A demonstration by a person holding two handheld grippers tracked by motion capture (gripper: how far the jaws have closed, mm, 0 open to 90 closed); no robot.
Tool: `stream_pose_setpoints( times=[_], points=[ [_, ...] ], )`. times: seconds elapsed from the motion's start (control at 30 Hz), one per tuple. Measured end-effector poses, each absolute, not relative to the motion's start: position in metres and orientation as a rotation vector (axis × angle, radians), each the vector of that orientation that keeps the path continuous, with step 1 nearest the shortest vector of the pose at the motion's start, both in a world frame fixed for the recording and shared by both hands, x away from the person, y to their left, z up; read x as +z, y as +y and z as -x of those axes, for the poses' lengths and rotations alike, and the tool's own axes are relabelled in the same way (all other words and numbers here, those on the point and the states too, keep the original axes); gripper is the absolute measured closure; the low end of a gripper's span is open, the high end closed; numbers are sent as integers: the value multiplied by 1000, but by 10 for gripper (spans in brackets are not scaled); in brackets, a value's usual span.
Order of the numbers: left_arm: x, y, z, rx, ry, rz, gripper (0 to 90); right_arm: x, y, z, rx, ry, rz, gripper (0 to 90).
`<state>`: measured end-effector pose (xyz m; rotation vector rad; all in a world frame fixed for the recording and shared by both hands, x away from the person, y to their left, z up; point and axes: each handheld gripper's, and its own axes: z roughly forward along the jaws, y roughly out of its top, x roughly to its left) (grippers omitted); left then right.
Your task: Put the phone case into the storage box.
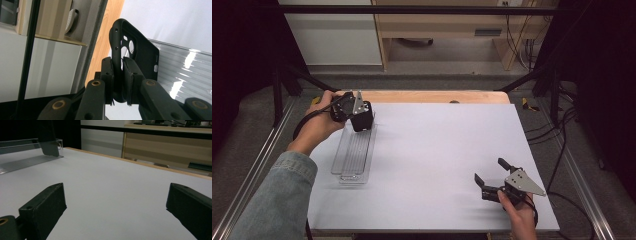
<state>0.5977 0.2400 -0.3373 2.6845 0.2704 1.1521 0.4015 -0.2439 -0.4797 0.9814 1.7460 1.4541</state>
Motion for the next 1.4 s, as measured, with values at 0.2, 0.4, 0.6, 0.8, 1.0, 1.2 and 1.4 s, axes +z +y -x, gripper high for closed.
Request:
stream_pose_setpoints(
  times=[0.2,0.4,0.6,0.8,1.0,1.2,1.4],
  points=[
    [-339,244,-602,1164,309,-2674,770,-480,-244,-402,1453,1750,-981,30],
    [-341,246,-607,1179,323,-2651,758,-481,-244,-402,1453,1749,-987,30],
    [-342,247,-611,1209,307,-2654,753,-481,-245,-402,1455,1746,-990,30],
    [-343,248,-618,1216,312,-2634,742,-481,-246,-402,1459,1743,-995,30],
    [-343,246,-620,1235,314,-2633,737,-481,-246,-403,1458,1745,-999,30],
    [-345,243,-622,1250,317,-2618,733,-481,-246,-402,1460,1741,-1004,30],
    [-344,242,-624,1247,325,-2616,732,-481,-247,-402,1470,1737,-1007,30]
  ],
)
